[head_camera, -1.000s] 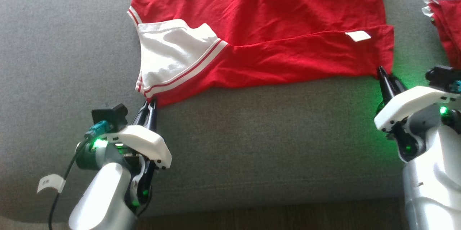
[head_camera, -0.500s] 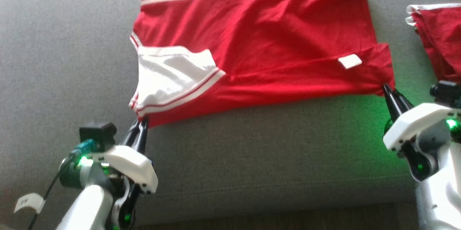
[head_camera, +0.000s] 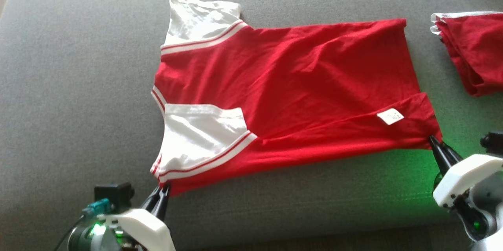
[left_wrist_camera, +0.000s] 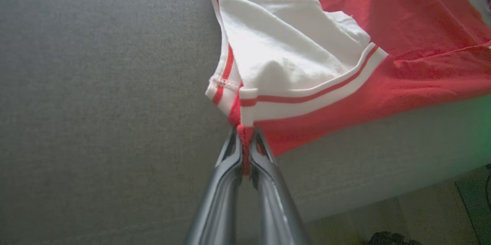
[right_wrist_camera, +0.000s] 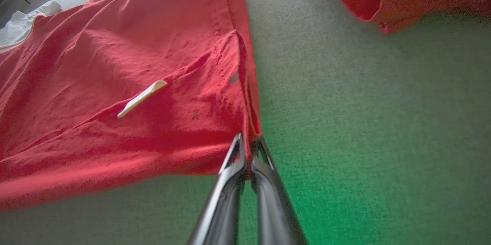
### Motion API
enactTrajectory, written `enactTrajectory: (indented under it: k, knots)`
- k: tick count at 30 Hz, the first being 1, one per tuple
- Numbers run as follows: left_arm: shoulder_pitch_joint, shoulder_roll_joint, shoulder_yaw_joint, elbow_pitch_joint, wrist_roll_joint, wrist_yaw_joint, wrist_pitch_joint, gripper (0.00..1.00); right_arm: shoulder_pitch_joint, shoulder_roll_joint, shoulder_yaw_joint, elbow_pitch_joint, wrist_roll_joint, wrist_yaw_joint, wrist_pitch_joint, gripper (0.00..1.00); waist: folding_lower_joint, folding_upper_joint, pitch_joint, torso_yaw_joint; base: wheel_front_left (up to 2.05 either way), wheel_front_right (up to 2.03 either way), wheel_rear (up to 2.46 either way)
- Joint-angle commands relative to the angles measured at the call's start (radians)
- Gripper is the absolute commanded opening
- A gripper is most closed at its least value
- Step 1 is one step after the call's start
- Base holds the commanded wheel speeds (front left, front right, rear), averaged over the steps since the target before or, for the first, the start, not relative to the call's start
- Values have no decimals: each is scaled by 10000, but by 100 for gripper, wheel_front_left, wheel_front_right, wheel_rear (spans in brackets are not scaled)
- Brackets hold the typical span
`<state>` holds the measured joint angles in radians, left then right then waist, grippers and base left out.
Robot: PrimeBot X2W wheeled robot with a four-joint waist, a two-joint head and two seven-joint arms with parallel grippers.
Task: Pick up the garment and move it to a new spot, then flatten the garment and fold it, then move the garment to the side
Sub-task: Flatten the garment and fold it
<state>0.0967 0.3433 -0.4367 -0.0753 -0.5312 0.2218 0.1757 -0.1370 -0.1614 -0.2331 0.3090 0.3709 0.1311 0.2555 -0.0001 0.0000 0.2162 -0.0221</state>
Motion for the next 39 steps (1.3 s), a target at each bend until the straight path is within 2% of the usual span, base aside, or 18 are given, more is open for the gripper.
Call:
enactTrajectory:
  k: [1,3,4,5,6,7,8,9,10,11,19,25,30,35,36,39]
  knots:
    - [-156,224,436,-370,-84,109,3,0,33,-206,28,-415,14,-4,9,0,1,0,-30,-6,0,0,0]
    - [-78,185,394,-312,-140,93,-6,0,128,-149,-4,-409,-57,-4,-33,0,1,0,-77,-7,0,0,0]
    - [-59,116,377,-246,-247,60,20,0,141,-120,-28,-377,-77,-4,-85,15,1,0,-95,-4,0,0,0]
    - [-69,95,355,-150,-280,32,29,0,149,-88,-64,-336,-116,-4,-135,38,1,0,-112,-2,0,0,0]
    - [-101,86,337,-46,-270,17,8,0,150,-57,-119,-297,-192,-4,-192,78,1,0,-118,-4,0,0,0]
    - [-129,28,336,56,-311,9,-25,0,139,-25,-163,-274,-278,-4,-258,100,1,0,-122,-7,0,0,0]
    - [-144,-37,319,161,-379,-14,-18,13,124,19,-205,-257,-331,-4,-311,100,1,0,-127,-13,0,0,0]
    - [-159,-82,312,256,-432,-22,-1,44,113,58,-239,-251,-363,-4,-334,100,1,0,-134,-21,0,0,0]
    - [-169,-109,308,338,-485,-24,43,87,102,85,-267,-273,-378,-4,-344,100,1,0,-133,-35,0,0,0]
    - [-173,-126,307,396,-519,-6,86,100,85,105,-289,-324,-378,-4,-360,100,1,0,-116,-59,0,0,0]
    - [-571,28,566,-216,-290,240,-105,100,-74,244,-238,-1329,-278,-4,-668,100,1,0,189,-245,0,0,0]
    - [-2193,441,1020,-932,144,256,-80,100,-299,451,177,-2017,-373,-4,-850,100,1,0,491,-323,0,0,0]
    - [-4560,589,1081,-263,229,-159,575,100,-595,544,536,-2104,-336,-4,-913,100,1,0,923,-398,0,0,0]
    - [-7140,740,910,1379,247,-923,1393,100,-1017,559,892,-2106,-280,-4,-967,100,1,0,1407,-674,0,0,0]
    - [-7140,740,910,1379,247,-923,1393,100,-1017,559,892,-2106,-280,-4,-967,100,1,0,1407,-674,0,0,0]
    - [-8506,815,787,2634,275,-1306,1933,100,-1276,541,1079,-2109,-224,-4,-1013,100,1,0,1697,-884,0,0,0]
